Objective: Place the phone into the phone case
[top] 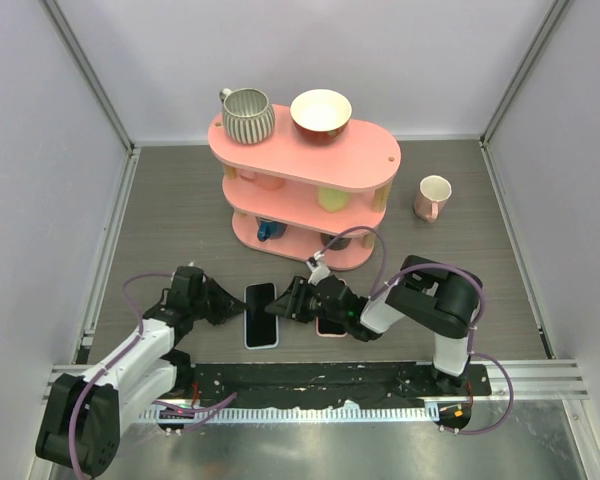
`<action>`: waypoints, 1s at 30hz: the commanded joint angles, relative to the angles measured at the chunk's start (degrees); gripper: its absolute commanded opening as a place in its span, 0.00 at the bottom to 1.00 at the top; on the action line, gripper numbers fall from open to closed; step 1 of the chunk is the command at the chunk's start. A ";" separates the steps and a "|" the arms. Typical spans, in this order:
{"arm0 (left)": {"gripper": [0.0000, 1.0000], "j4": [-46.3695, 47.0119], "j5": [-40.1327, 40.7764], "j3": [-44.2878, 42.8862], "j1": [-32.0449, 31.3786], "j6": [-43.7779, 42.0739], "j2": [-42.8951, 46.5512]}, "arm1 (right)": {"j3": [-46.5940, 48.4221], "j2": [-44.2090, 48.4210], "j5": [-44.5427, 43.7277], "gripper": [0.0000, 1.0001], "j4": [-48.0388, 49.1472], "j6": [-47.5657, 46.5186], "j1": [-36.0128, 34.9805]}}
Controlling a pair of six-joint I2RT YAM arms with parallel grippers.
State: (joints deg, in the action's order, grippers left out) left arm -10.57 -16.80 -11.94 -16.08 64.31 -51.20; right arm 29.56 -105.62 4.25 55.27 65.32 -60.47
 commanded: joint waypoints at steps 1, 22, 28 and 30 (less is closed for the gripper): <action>0.09 -1.47 -8.60 1.66 -1.50 2.13 -0.31 | 3.22 -1.60 8.32 0.50 22.25 9.91 -1.50; 0.10 -1.65 -7.29 0.35 -1.59 0.81 0.05 | 0.41 1.30 1.55 0.55 0.20 6.93 -0.79; 0.10 -1.47 -7.11 -0.45 -1.59 -0.33 -1.97 | 0.32 2.88 0.85 0.36 -3.05 5.52 -0.79; 0.10 -1.74 -7.02 -0.97 -1.59 -0.85 -2.06 | -0.03 3.93 0.58 0.30 -3.41 4.73 -0.79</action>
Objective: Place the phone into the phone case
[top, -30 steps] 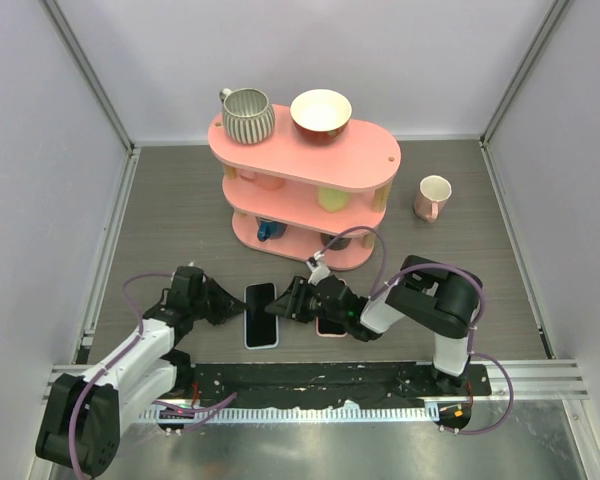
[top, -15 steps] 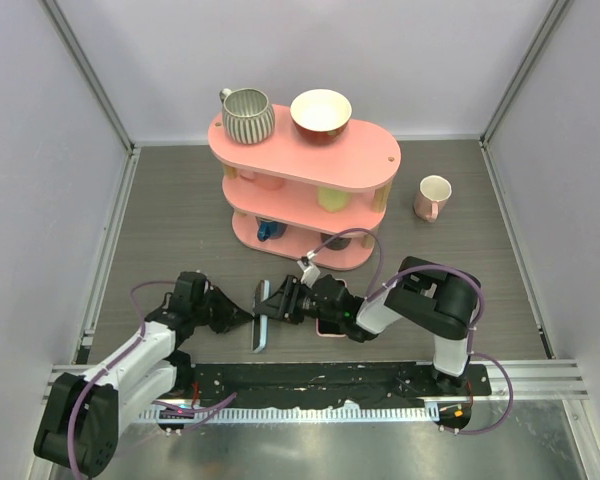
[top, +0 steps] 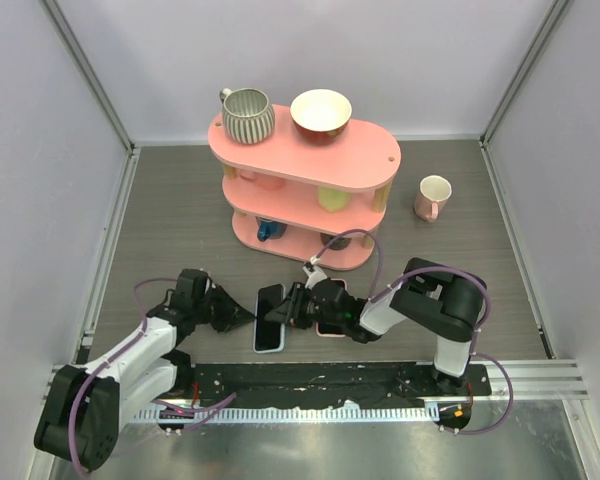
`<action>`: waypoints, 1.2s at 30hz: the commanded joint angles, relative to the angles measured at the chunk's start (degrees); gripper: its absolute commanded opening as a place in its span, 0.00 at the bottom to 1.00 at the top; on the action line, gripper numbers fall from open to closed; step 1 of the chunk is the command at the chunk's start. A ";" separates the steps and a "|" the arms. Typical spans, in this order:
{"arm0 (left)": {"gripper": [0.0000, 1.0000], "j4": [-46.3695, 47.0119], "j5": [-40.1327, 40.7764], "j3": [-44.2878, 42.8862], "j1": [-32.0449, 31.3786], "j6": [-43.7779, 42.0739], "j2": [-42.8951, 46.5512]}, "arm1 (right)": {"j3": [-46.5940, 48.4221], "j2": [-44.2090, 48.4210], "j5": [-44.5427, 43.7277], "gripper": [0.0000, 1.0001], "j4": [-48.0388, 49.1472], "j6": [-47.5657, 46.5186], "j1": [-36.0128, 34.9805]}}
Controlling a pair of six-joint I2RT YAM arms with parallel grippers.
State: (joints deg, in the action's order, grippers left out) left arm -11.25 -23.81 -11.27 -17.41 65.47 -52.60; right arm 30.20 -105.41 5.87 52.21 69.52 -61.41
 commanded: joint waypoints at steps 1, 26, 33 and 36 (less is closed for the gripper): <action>0.10 -1.23 -0.01 -2.09 -0.26 -2.28 -0.31 | -0.93 4.24 -1.12 0.22 -0.78 0.27 0.32; 0.69 24.48 -27.76 -8.87 -0.26 -4.50 16.04 | -16.22 47.38 17.85 0.08 -3.06 -21.26 1.47; 0.71 39.53 -29.88 -5.52 -1.75 3.26 13.49 | -15.43 51.62 20.24 0.09 -3.70 -20.65 1.47; 0.73 45.15 -29.98 -4.64 -3.07 4.92 13.14 | -15.61 50.91 20.50 0.09 -0.71 -18.72 1.47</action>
State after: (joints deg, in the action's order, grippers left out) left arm 19.90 -50.39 -16.47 -19.05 66.24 -39.44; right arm 12.73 -55.13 24.80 43.51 49.65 -60.18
